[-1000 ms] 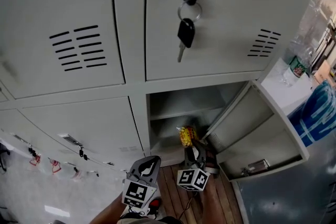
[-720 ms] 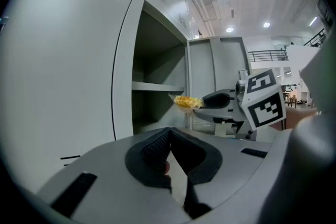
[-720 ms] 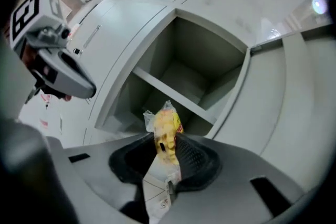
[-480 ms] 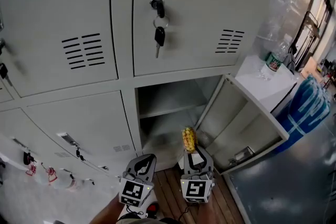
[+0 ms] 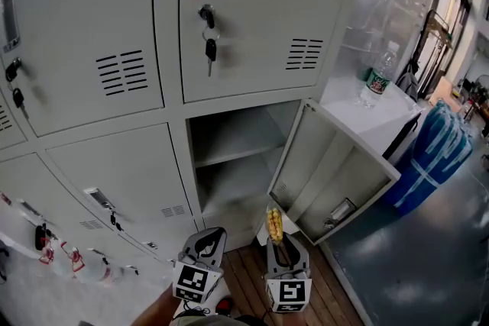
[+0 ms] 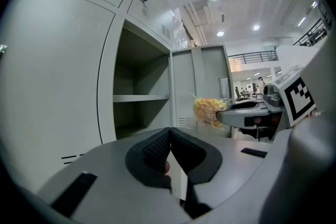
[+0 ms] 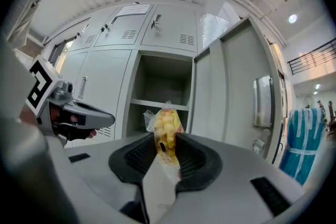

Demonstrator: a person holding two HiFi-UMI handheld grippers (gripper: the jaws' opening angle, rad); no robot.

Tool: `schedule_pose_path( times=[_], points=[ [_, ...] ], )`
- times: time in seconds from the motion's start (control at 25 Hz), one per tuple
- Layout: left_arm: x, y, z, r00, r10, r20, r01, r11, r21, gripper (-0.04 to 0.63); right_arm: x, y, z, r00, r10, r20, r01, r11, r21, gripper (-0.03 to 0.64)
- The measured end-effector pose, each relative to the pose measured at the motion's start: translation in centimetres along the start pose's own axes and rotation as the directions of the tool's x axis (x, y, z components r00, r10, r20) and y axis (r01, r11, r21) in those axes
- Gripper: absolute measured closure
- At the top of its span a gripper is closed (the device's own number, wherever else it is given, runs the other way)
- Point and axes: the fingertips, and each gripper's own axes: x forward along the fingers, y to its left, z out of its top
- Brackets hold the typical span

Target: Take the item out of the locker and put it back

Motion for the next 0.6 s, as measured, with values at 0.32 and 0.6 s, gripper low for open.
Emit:
schedule_pose_path(
  times=[0.32,0.6],
  points=[
    [-0.7,-2.0,-1.0,1.0,-0.024,-0.017,0.024,1.0,0.002,0.572,-3.9,1.2,-2.7,0.999,0.004,-0.045,0.0,0.996,0.09,0.502],
    [-0.8,-3.3,-1.1,0.999,-0.043,-0.032,0.043,0.999,0.003,0.574,-4.5,0.5,-2.4,0.999,0.004,-0.037,-0.001,0.997,0.08,0.501]
  ],
)
